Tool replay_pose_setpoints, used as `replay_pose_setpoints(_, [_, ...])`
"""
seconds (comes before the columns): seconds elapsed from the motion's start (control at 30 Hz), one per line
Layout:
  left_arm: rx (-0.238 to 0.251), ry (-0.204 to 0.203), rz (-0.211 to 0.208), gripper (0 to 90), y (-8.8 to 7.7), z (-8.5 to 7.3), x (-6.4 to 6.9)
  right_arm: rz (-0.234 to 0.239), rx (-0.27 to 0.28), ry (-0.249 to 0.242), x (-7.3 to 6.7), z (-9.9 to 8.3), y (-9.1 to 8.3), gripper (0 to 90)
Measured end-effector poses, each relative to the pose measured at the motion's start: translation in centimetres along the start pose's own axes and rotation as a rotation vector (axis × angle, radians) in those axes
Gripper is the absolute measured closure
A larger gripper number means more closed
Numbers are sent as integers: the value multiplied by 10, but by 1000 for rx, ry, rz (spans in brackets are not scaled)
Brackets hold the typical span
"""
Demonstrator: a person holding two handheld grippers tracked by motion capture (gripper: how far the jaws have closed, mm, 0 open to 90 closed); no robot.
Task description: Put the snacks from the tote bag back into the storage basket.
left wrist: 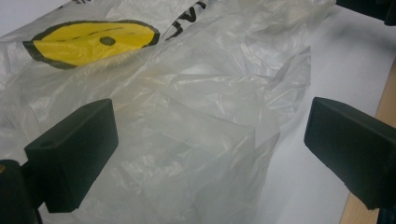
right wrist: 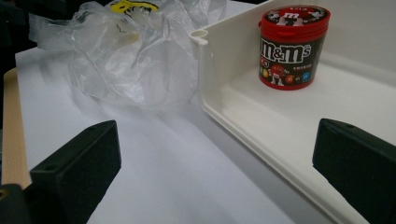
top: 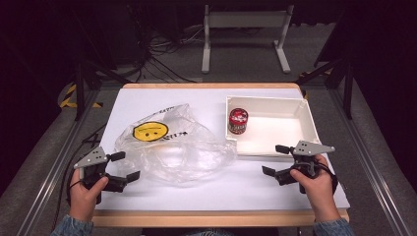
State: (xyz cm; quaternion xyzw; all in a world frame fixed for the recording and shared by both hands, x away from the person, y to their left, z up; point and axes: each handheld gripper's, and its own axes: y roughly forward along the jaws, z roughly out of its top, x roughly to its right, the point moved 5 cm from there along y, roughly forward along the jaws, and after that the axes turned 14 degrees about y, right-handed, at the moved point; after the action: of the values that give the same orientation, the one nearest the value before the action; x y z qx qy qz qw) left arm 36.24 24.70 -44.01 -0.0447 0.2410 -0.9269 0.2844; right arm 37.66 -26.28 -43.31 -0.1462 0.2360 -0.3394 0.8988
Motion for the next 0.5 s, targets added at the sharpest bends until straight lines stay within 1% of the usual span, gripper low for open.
replay_pose_setpoints(0.03, [3,-13,-4,37,1,-2,1,-5,-1,4,1,-3,1,11])
replay_pose_setpoints(0.07, [5,-16,-5,37,1,-4,1,-5,-1,8,1,-6,1,10])
replay_pose_setpoints(0.1, [4,-10,2,35,2,-6,1,-11,7,6,2,-8,1,10])
replay_pose_setpoints(0.13, [4,-10,2,34,2,-6,1,-11,7,6,2,-8,1,10])
replay_pose_setpoints(0.17, [0,-6,1,34,2,-7,1,-22,19,7,3,-10,1,10])
replay_pose_setpoints(0.27, [11,-4,5,33,4,-8,0,-31,26,26,5,-16,3,10])
replay_pose_setpoints(0.3, [8,2,11,33,4,-9,-1,-33,21,33,5,-18,5,8])
replay_pose_setpoints(0.33, [6,3,11,32,5,-9,0,-44,3,33,6,-24,9,8])
replay_pose_setpoints(0.37, [0,8,15,32,6,-11,-1,-44,3,33,6,-24,9,8])
replay_pose_setpoints(0.43, [-17,11,25,32,9,-15,-3,-56,-20,29,6,-29,13,5])
replay_pose_setpoints(0.5, [-21,16,27,32,10,-16,-3,-57,-25,29,6,-30,14,5])
